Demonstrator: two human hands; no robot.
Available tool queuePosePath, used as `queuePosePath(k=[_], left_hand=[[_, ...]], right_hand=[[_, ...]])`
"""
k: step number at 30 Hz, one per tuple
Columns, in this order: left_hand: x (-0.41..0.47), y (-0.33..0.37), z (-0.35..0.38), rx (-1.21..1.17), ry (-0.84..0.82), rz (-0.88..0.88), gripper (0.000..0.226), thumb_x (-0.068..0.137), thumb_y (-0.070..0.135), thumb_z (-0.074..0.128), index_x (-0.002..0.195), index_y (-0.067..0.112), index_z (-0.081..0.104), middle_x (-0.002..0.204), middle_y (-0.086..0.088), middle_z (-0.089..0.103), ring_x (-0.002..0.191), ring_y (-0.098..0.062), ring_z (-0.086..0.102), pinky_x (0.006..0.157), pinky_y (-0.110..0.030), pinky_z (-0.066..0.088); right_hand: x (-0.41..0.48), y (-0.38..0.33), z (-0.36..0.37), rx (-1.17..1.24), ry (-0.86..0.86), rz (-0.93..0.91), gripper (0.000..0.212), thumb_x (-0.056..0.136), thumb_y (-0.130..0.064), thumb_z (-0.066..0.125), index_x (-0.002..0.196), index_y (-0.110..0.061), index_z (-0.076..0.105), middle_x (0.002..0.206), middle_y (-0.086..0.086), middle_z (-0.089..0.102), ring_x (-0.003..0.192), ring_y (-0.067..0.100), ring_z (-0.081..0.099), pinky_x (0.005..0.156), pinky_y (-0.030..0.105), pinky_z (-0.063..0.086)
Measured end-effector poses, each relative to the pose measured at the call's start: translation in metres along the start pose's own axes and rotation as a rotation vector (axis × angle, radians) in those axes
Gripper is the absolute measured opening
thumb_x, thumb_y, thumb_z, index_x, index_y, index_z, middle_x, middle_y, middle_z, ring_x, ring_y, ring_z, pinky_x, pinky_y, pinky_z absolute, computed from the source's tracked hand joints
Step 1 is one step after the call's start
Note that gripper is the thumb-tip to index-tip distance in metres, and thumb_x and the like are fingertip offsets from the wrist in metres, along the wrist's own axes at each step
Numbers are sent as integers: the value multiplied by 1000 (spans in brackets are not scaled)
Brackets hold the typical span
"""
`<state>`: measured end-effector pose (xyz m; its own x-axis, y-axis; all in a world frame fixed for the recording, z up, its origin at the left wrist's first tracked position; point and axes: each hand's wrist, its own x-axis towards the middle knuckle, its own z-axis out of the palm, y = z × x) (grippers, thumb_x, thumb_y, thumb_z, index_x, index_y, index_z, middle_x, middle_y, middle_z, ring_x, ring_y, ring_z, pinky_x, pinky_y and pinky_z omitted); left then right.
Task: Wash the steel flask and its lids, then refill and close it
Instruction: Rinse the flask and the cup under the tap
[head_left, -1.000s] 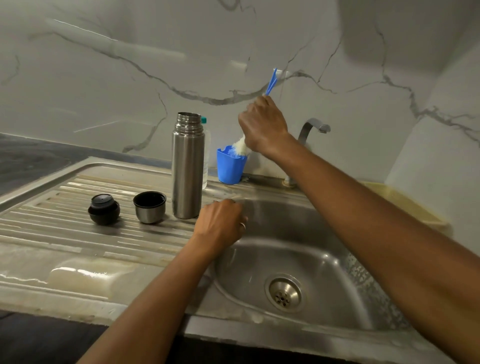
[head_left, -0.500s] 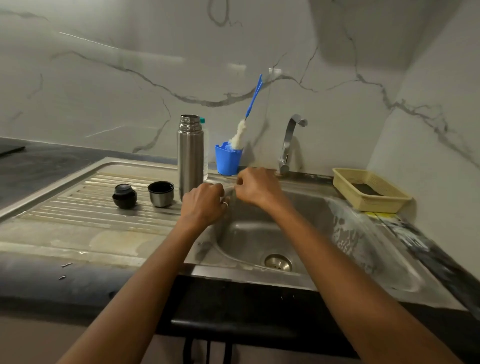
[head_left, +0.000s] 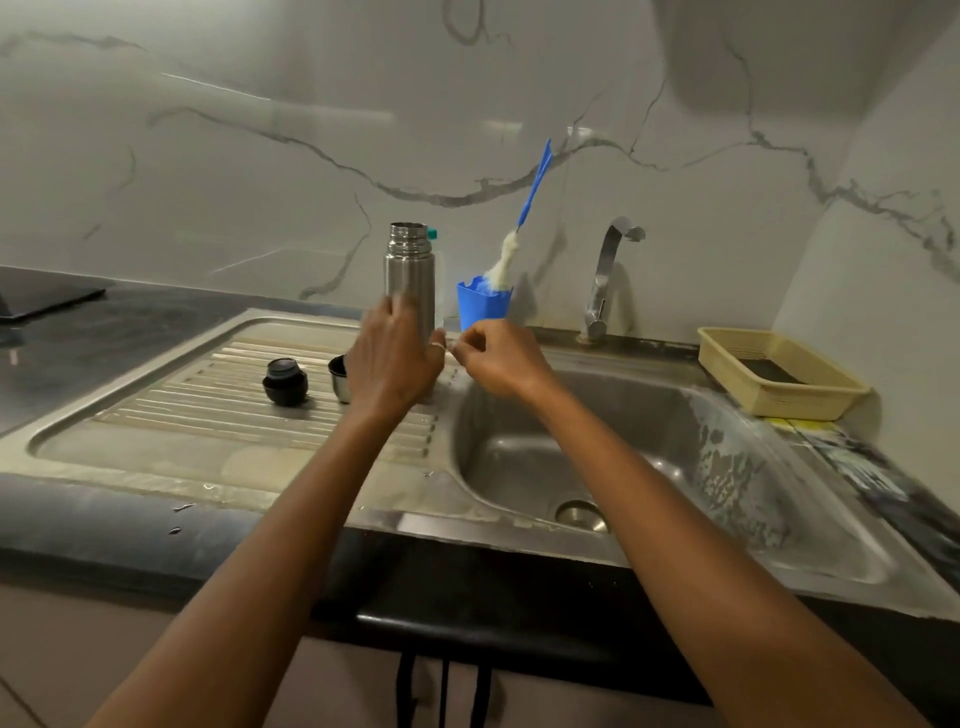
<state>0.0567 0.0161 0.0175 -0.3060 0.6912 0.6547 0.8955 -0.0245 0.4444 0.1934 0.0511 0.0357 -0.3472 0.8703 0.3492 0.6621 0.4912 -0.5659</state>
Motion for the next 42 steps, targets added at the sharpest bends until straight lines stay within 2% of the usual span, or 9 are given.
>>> queuePosePath(k=[3,5,8,15,25,29,34,38,42], left_hand=[[25,-8,-2,-76,-12,-92,67,89,36,72,140,9,39,135,-16,45,125,-33,46,93,-44,46],[41,-13,-1,-120,-58,-105,77,89,34,71,148,6,31,143,-19,39,133,-35,40,103,-43,40],[59,-14,4,-155,-107,-107,74,91,29,66,148,1,29,144,-22,40,134,-38,39,106,-44,37],[75,-19,14,-242,-95,-156,60,86,18,71,136,1,41,129,-21,55,119,-36,53,87,-34,39],[63,51,36,-338,-92,23,49,83,22,73,122,8,47,104,-4,54,91,-21,54,73,-35,41],[44,88,61,-364,-217,126,57,80,21,75,126,5,46,103,-2,54,90,-21,54,74,-34,43],[42,99,81,-258,-691,264,74,77,11,78,142,13,43,128,-7,60,116,-24,60,96,-38,52],[58,105,101,-136,-590,309,57,86,5,60,142,14,53,134,-6,63,125,-27,58,105,-34,45],[83,115,141,-93,-510,329,45,90,12,58,134,20,62,129,0,67,122,-25,59,104,-43,47]], right_hand=[[25,-11,12,101,48,18,43,100,-47,55,114,-8,65,101,6,69,94,21,65,79,35,52],[43,-21,16,187,67,61,58,99,-52,54,136,-8,52,125,7,63,115,23,61,91,35,49],[68,-35,21,293,77,95,76,94,-55,59,149,-7,35,145,12,51,130,28,52,100,36,45],[105,-39,32,392,-43,94,63,87,-43,73,133,-11,44,118,7,64,108,23,63,95,39,55],[65,7,-38,285,160,102,61,82,-41,78,127,-12,49,109,5,65,97,22,63,86,37,55],[39,46,-66,198,205,191,68,79,-47,78,129,-14,47,108,4,66,95,24,65,87,43,56],[5,98,-78,149,254,321,74,75,-60,78,128,-16,51,119,5,68,106,27,66,88,41,54],[-11,134,-76,147,237,387,75,79,-58,75,135,-16,48,124,2,66,110,26,64,81,34,47],[-14,152,-78,130,229,418,69,85,-57,70,137,-20,44,123,2,64,105,24,62,79,34,42]])
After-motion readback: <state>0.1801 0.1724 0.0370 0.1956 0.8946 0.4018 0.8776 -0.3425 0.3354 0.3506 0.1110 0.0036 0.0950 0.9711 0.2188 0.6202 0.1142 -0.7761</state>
